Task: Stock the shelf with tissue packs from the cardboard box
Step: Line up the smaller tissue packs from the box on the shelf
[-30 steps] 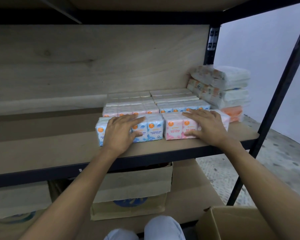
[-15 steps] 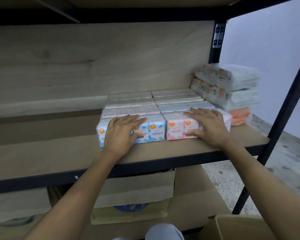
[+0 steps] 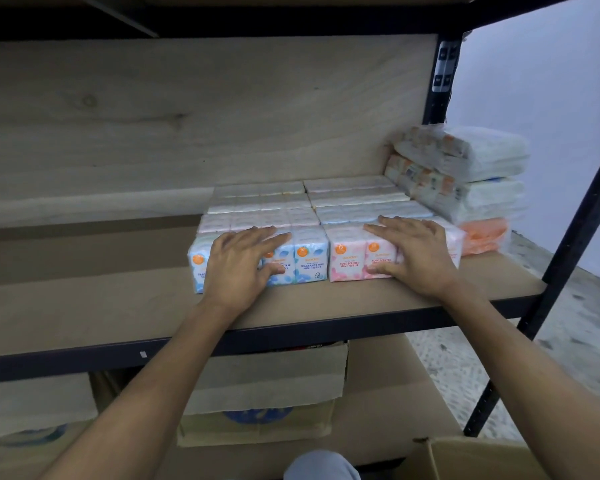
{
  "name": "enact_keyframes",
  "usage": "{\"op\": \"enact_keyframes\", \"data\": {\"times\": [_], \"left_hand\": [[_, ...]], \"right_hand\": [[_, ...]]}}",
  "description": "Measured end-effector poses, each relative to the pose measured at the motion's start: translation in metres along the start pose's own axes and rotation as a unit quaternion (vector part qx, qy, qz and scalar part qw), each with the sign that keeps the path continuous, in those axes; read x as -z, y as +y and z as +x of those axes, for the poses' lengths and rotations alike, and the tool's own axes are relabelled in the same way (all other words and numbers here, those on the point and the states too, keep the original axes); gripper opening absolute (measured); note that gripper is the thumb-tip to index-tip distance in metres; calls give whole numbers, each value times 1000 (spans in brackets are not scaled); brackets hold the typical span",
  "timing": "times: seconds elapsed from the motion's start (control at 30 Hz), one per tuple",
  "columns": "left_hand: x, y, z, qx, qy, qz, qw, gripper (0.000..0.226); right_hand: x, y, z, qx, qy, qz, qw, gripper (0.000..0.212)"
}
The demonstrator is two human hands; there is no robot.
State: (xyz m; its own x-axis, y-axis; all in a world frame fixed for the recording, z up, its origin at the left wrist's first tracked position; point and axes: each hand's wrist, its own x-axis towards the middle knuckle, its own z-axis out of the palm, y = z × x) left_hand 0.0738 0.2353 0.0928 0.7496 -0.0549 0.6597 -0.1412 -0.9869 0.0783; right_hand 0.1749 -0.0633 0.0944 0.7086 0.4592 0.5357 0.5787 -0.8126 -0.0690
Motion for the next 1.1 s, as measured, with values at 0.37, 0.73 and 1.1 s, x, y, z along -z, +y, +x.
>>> {"op": "enact_keyframes", "data": {"times": [0.37,0.73,1.1], "left_hand": [[6,2,2,-2,-25,-4,1000,55],[23,8,7,26,-133,-12,991,64],[78,4,-53,64,-136,-25,988,54]], "right_hand": [[4,-1,3,6,-24,-26,999,81],[32,-19,14,-30,-139,2,990,73],[56,-74,-13,-33,-172,20,984,69]]}}
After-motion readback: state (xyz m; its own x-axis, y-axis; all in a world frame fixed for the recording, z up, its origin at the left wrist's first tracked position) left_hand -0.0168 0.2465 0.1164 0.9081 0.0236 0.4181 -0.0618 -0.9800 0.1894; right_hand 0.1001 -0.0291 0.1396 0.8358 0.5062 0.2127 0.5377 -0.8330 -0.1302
